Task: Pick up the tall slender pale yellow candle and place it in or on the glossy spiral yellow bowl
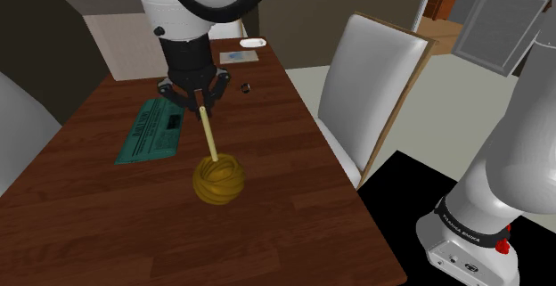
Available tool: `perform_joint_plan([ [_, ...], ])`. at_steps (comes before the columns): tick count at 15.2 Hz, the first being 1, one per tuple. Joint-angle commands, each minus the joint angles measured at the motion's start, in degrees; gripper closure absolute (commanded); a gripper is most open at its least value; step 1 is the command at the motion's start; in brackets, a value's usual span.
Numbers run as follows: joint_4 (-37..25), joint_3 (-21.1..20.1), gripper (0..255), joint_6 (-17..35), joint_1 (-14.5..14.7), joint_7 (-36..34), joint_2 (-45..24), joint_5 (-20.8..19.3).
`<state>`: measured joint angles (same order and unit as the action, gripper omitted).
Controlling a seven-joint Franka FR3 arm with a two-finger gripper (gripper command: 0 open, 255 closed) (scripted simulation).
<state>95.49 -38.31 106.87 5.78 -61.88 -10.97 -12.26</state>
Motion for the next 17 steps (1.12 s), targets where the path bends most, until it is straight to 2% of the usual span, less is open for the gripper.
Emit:
perform_joint_plan([
  [1, 1.2, 0.1, 255, 1.5, 0.1, -0.4, -0.4, -0.3],
  [3, 3.0, 0.2, 255, 3.5, 0.0, -0.7, -0.6, -0.6],
  [11, 3.0, 0.2, 255, 3.5, 0.0, -0.7, -0.6, -0.6],
  [12, 3.0, 0.2, 0, 3.5, 0.0, -0.7, -0.6, -0.6],
  [17, 3.0, 0.2, 0, 3.5, 0.0, -0.7, -0.6, -0.6],
])
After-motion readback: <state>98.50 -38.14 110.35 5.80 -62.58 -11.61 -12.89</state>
